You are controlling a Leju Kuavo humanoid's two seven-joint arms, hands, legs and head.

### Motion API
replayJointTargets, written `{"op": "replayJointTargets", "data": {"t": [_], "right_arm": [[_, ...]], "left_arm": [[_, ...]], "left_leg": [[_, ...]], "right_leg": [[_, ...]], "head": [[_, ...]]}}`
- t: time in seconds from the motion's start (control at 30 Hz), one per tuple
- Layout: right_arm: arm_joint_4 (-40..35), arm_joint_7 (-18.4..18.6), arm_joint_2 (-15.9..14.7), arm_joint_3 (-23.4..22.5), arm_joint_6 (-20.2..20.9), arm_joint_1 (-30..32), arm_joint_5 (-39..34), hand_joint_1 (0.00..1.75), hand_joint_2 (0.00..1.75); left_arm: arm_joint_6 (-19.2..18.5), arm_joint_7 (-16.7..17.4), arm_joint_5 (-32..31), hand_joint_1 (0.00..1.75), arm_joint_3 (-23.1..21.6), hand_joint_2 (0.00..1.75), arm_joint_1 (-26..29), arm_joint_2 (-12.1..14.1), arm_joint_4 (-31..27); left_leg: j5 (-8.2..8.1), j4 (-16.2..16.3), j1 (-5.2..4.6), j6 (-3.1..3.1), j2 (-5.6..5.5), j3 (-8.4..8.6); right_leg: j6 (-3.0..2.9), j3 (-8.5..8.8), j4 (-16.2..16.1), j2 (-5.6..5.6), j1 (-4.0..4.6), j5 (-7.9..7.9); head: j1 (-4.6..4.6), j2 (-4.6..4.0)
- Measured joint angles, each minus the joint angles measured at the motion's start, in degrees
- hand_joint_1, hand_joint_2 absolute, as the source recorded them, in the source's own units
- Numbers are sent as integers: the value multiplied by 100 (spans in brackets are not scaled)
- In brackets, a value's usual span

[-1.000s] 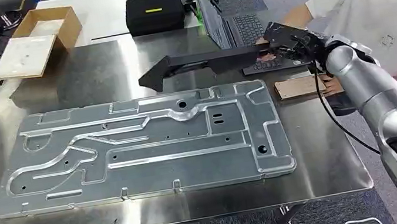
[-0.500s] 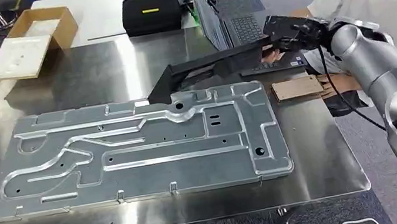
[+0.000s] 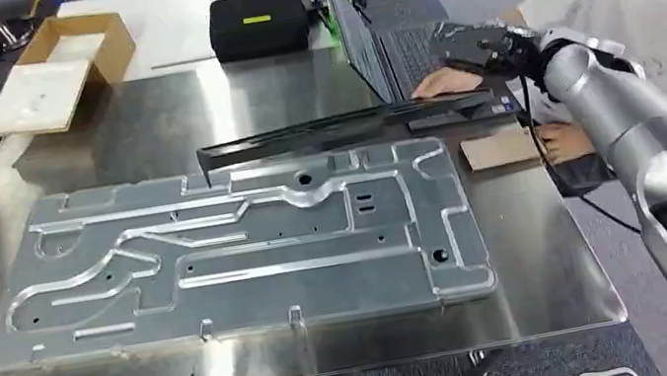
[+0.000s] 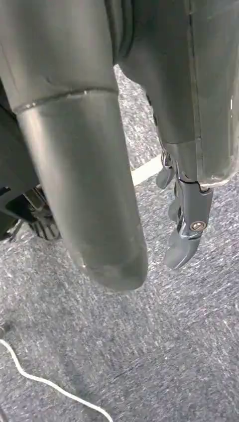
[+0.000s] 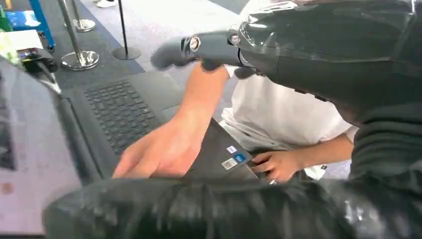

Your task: Take the parts from the cabinet and place them on the table.

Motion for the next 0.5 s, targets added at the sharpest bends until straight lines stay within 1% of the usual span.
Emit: {"op": "replayJointTargets", "data": {"t": [0.03,0.07,0.1,0.13,0.17,0.2,0.23,0.27,0.3,0.33,0.37,0.4,0.43,0.47,0.5], "right_arm": [[-20,-15,0,0,0,8,0,0,0],[-44,-24,2,2,0,9,0,0,0],[-81,-26,15,2,0,9,0,0,0],[-107,-35,20,0,-6,2,0,0,0],[-114,-30,20,2,-15,3,0,0,0],[-116,-33,24,2,-24,13,0,0,0],[-120,-33,33,2,-39,28,-7,0,0],[-137,-30,37,2,-59,49,-15,0,0],[-151,-33,37,2,-79,58,-15,0,0],[-166,-30,37,2,-92,57,-15,0,0],[-192,-33,37,2,-105,57,-22,0,0],[-223,-39,37,2,-118,56,-39,0,0],[-245,-70,35,2,-182,54,-72,0,0],[-277,-157,26,2,-333,71,-122,0,0],[-347,-246,20,0,-521,126,-177,0,0]], "left_arm": [[-2,-4,-2,0,0,0,2,-4,0],[-4,-7,-9,0,0,0,-2,-4,0],[-4,-9,-9,0,0,0,-7,-2,0],[-4,-9,-9,0,0,0,-13,-2,0],[-4,-11,-7,0,0,0,-12,-2,0],[-7,-11,-4,0,0,0,-7,-2,0],[-7,-11,-4,0,0,0,-2,-2,0],[-9,-13,0,0,0,0,-1,-2,0],[-11,-17,2,0,0,0,-2,-2,0],[-11,-22,0,0,0,0,-5,-2,0],[-11,-24,2,0,0,0,-10,-2,0],[-11,-26,0,0,0,0,-14,-2,0],[-11,-28,0,0,0,0,-22,-2,0],[-11,-39,0,0,0,0,-27,-2,0],[-13,-50,-2,0,0,0,-22,-2,0]], "left_leg": [[11,-21,3,-26,0,9],[-4,-18,-5,-59,0,10],[-87,72,14,-84,6,-27],[-265,320,14,-100,7,-127],[-494,749,17,-111,9,-317],[-685,1199,20,-120,9,-529],[-815,1585,20,-126,9,-724],[-822,1783,20,-129,9,-833],[-686,1679,20,-116,9,-803],[-453,1330,20,-94,9,-649],[-177,816,18,-63,9,-405],[29,364,14,-30,9,-187],[1,120,-6,-2,5,-63],[-3,34,-19,0,5,-28],[-1,36,-24,3,6,-31]], "right_leg": [[-30,-4,3,2,9,1],[-77,8,-33,4,-26,22],[-115,34,-58,-3,-40,39],[-164,40,-62,-8,-36,36],[-186,42,-61,-12,-24,32],[-198,42,-61,-13,-10,29],[-202,40,-58,-11,3,27],[-205,42,-55,-10,12,25],[-207,45,-52,-5,19,24],[-210,49,-45,0,23,19],[-205,59,-38,3,28,10],[-199,69,-31,4,31,-2],[-181,58,-20,7,57,-13],[-157,40,-7,16,67,-11],[-128,43,-27,15,57,4]], "head": [[-2,0],[-2,0],[0,0],[-4,0],[0,0],[-4,0],[-2,0],[-2,0],[-2,0],[-2,0],[-2,0],[-2,0],[-2,0],[2,0],[-2,0]]}}
